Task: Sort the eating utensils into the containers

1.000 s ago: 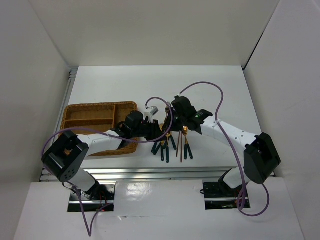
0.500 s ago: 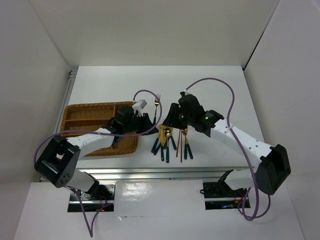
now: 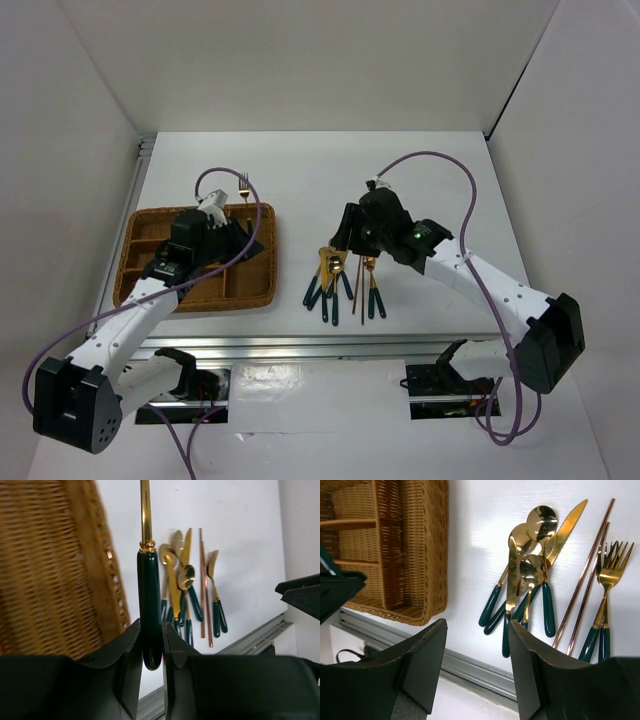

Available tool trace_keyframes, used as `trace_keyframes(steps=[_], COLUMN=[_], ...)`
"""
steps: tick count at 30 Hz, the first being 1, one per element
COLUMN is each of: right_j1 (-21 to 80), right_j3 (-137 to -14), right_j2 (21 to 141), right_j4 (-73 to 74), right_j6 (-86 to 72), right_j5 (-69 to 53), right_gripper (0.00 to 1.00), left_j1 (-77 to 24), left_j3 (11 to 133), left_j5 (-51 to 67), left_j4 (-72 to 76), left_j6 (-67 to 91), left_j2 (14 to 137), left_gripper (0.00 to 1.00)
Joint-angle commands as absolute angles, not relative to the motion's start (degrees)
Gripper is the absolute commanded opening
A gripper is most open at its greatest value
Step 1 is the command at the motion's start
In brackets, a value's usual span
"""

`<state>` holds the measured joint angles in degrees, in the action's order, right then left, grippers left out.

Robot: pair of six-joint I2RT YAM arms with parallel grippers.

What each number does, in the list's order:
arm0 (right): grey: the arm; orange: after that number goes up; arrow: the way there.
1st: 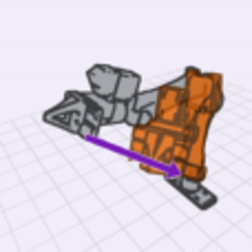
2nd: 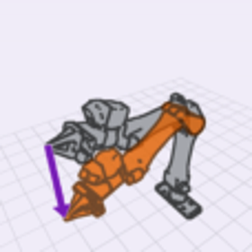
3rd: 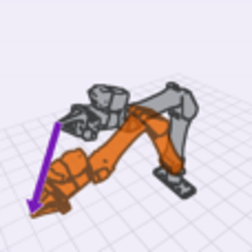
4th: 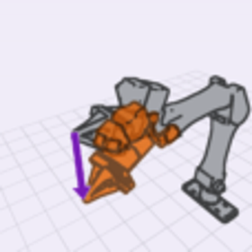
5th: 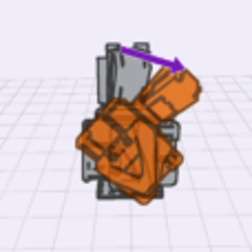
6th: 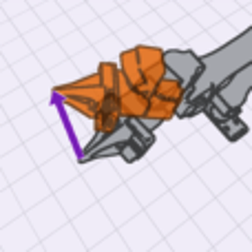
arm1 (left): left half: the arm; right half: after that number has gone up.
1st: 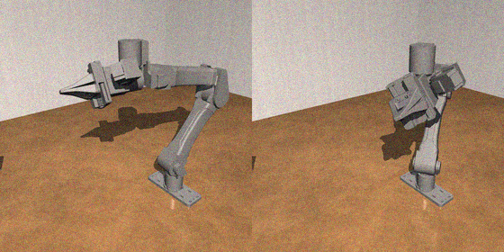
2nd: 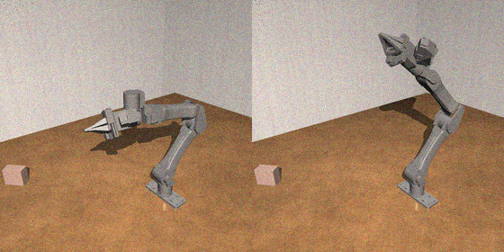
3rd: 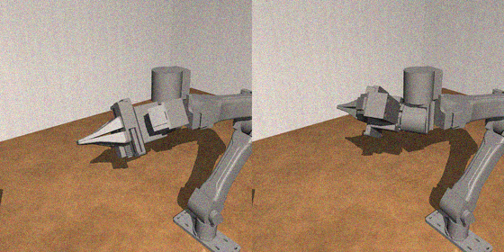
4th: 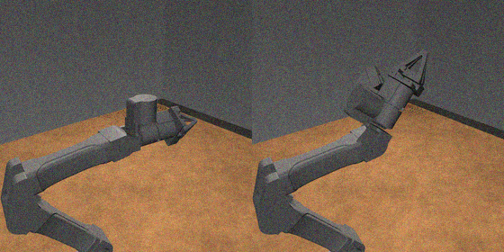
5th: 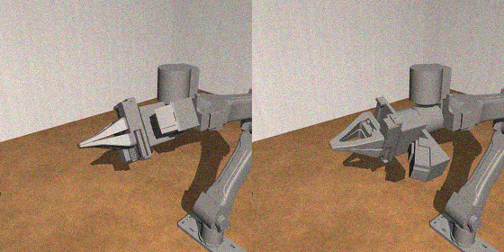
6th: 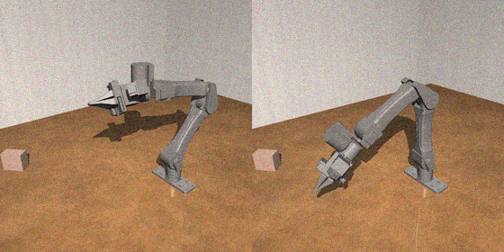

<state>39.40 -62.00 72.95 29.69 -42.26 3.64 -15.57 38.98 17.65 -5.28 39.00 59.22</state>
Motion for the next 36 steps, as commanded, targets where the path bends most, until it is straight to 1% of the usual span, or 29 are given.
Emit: trace_keyframes(steps=[1, 6, 10, 12, 14, 18, 23, 28, 31, 36], right_j1=[39.90, 39.90, 39.38, 39.38, 39.38, 38.32, 35.51, 31.21, 28.84, 27.33], right_j3=[-63.63, -63.63, -63.63, -63.63, -64.15, -64.16, -64.16, -64.16, -64.16, -63.37], right_j2=[75.58, 77.95, 79.18, 79.19, 79.72, 80.24, 80.77, 80.77, 82.00, 82.53], right_j4=[27.96, 27.42, 27.42, 27.42, 27.42, 27.42, 26.72, 25.05, 25.05, 24.44], right_j6=[-40.44, -39.90, -39.90, -39.38, -39.37, -38.24, -36.30, -33.41, -32.09, -31.55], right_j5=[2.91, 2.37, 2.37, 2.37, 2.37, 1.68, -2.10, -5.09, -6.76, -7.29], right_gripper=[0.60, 0.60, 0.60, 0.60, 0.60, 0.60, 0.60, 0.60, 0.59, 0.58], left_j1=[-13.10, -11.34, -8.97, -8.44, -6.95, -5.89, -5.27, -5.27, -4.22, -3.60], left_j3=[37.79, 33.84, 33.84, 34.37, 34.89, 34.89, 32.44, 31.73, 32.34, 36.73], left_j5=[16.69, 17.23, 15.92, 13.55, 8.73, 4.14, -2.45, -11.75, -15.45, -18.27], left_j4=[-11.16, -11.95, -11.95, -11.95, -13.36, -11.78, -8.88, -6.42, -5.28, -4.66], left_j6=[38.06, 39.20, 40.43, 42.26, 44.55, 50.34, 58.43, 67.92, 71.70, 76.98], left_j2=[57.22, 56.69, 56.69, 56.69, 56.69, 55.37, 54.84, 54.84, 57.47, 63.71], left_gripper=[0.26, 0.26, 0.26, 0.26, 0.26, 0.27, 0.28, 0.30, 0.31, 0.32])
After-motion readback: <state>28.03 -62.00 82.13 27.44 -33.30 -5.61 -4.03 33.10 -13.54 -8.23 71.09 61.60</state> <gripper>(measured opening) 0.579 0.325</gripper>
